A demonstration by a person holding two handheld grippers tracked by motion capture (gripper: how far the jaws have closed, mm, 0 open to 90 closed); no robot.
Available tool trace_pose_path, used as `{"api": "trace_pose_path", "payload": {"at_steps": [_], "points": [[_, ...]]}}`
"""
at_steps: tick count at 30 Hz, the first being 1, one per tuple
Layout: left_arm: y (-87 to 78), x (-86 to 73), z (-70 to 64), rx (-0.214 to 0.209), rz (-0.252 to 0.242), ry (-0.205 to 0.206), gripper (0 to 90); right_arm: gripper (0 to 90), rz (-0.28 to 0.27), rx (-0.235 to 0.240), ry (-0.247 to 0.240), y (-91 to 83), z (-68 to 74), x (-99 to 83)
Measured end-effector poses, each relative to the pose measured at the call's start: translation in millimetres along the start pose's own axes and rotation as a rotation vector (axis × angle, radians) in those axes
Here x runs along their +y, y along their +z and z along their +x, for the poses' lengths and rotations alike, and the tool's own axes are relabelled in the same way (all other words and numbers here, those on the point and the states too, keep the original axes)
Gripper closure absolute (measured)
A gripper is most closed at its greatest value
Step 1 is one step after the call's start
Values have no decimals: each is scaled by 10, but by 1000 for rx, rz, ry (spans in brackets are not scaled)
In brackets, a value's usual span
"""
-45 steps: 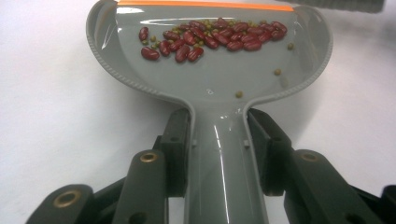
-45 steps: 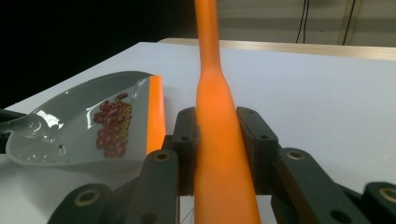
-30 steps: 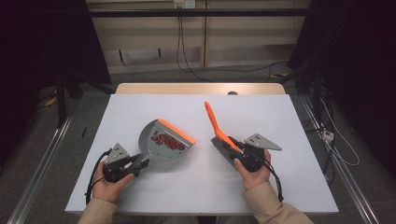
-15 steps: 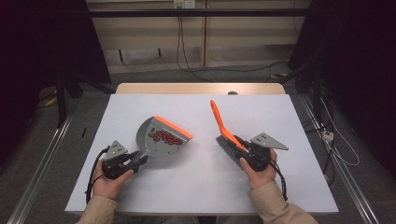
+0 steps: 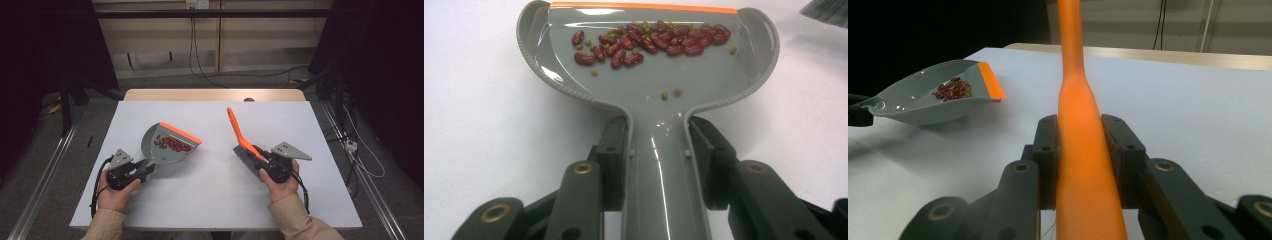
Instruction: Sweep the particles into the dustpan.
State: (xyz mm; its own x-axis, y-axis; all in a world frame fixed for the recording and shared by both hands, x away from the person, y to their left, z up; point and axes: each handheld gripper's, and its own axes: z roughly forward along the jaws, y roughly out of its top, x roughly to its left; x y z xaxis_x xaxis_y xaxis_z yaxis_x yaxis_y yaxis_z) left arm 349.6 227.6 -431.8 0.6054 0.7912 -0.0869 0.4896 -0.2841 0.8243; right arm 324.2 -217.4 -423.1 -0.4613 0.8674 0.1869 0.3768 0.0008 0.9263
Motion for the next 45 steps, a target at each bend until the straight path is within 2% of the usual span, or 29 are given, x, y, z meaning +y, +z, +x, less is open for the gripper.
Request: {"api": "trace_pose_path", "payload": {"at_steps": [11, 18, 32, 39, 45], "points": [[44, -26, 41, 68, 8, -29, 625, 710, 0, 2, -6, -31, -9, -8], [71, -67, 80, 119, 40, -48, 624, 710, 0, -1, -3, -48, -24, -17], [101, -101, 121, 160, 28, -70, 624, 710, -2, 5, -7, -42, -14, -21], [125, -106, 123, 184, 35, -71, 623, 710, -2, 7, -7, -45, -10, -23], [136, -116, 125, 189, 46, -73, 622, 710, -3, 7, -4, -51, -13, -22]]}}
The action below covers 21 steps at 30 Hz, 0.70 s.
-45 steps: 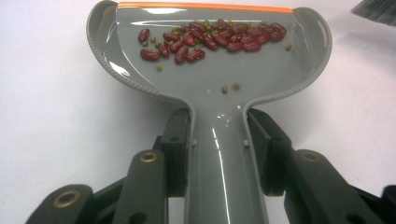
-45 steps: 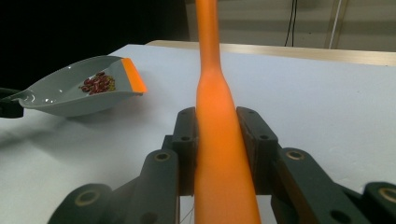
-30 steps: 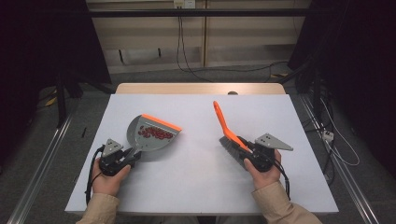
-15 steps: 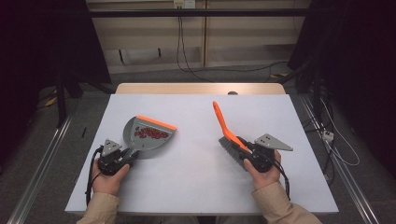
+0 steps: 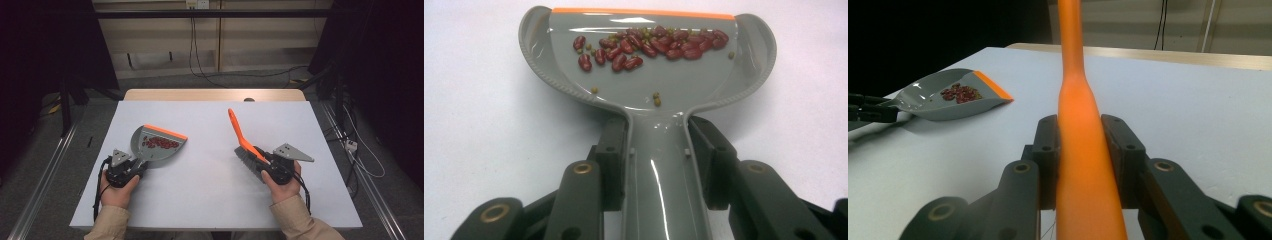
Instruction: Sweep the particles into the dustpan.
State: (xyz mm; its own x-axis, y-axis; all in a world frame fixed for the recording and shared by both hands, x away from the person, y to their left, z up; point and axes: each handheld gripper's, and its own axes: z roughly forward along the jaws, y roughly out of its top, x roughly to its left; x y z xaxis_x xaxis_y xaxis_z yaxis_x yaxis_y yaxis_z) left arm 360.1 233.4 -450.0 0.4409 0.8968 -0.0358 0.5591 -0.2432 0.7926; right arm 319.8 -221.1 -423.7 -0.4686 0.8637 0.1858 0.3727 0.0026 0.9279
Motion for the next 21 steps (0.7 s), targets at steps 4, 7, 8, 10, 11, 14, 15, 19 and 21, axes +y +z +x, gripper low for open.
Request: {"api": "trace_pose_path", "payload": {"at_steps": [4, 7, 8, 10, 11, 14, 15, 19, 21], "points": [[1, -3, -2, -2, -2, -6, 621, 710, 1, 1, -2, -3, 2, -1], [-4, -5, -5, -4, -11, -8, 617, 710, 0, 1, -2, -3, -2, -2], [-6, -5, -6, -6, -12, -6, 615, 710, -2, -2, -3, -4, -3, -2], [-22, -6, -17, -12, -9, 9, 597, 709, -1, -2, -3, -4, -6, -3], [-24, -9, -23, -19, -9, 12, 576, 710, -1, -2, -3, -4, -7, -4], [-31, -15, -45, -27, -3, 19, 524, 709, 2, -1, -2, -4, -5, -7], [-34, -16, -46, -31, -3, 21, 516, 710, 3, -2, -3, -4, -3, -8], [-71, -23, -64, -45, -3, 18, 508, 709, 2, -2, -4, -6, -1, -8], [-94, -29, -81, -49, -1, 27, 505, 710, 2, -3, -4, -8, -5, -9]]}}
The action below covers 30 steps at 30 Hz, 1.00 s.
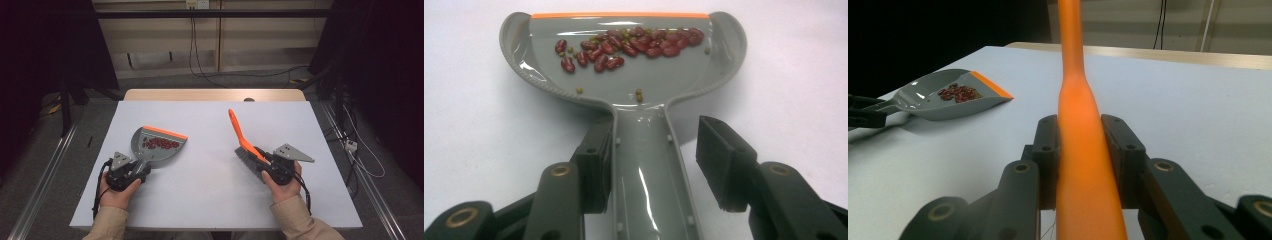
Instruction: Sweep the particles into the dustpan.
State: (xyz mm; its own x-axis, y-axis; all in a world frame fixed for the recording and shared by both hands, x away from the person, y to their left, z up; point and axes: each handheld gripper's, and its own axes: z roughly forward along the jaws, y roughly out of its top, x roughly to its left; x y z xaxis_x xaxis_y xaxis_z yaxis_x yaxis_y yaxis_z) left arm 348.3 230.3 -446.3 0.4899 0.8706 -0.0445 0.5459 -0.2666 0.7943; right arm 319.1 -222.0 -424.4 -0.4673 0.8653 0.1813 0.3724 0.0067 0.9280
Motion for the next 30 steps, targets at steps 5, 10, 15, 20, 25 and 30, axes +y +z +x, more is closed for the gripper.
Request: {"api": "trace_pose_path", "payload": {"at_steps": [5, 10, 15, 20, 25, 30], "points": [[-44, -15, -51, -25, -5, 8, 483, 710, 1, -1, -1, -5, 1, -1], [-65, -25, -74, -41, -5, 2, 467, 710, 1, 1, -2, -6, 10, -3], [-73, -29, -103, -56, -4, 7, 455, 710, 2, 2, -2, -8, 11, -5], [-77, -34, -127, -80, -3, 14, 447, 710, 0, 2, 0, -14, 8, -3], [-76, -34, -130, -101, -3, 16, 430, 710, -3, 1, 2, -16, 6, -3], [-69, -33, -133, -122, -3, 14, 399, 710, -3, 5, 5, -13, 2, -4]]}}
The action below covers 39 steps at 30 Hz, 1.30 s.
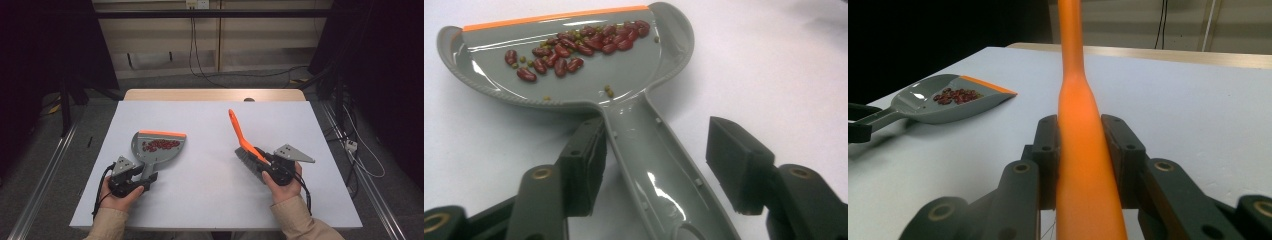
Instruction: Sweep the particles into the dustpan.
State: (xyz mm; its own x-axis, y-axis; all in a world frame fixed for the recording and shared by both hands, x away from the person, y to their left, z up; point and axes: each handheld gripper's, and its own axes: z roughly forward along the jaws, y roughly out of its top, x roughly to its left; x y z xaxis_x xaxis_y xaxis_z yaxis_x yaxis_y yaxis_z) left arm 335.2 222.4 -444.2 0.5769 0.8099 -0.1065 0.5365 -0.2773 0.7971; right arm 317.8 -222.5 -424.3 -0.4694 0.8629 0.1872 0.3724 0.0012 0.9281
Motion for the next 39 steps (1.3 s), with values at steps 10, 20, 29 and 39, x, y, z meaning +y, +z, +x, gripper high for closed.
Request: {"api": "trace_pose_path", "payload": {"at_steps": [10, 20, 29, 39], "points": [[-20, 18, 12, -15, -19, -14, 282, 710, 14, 6, 3, 13, -3, -11], [-95, 67, 72, -1, -67, -15, 163, 710, 20, 4, 4, 11, -31, -14], [-125, 128, 99, 8, -94, 6, 140, 710, 39, 4, -3, 8, -62, -26], [-122, 163, 84, 7, -108, 10, 137, 709, 61, -1, 36, 38, -136, -86]]}}
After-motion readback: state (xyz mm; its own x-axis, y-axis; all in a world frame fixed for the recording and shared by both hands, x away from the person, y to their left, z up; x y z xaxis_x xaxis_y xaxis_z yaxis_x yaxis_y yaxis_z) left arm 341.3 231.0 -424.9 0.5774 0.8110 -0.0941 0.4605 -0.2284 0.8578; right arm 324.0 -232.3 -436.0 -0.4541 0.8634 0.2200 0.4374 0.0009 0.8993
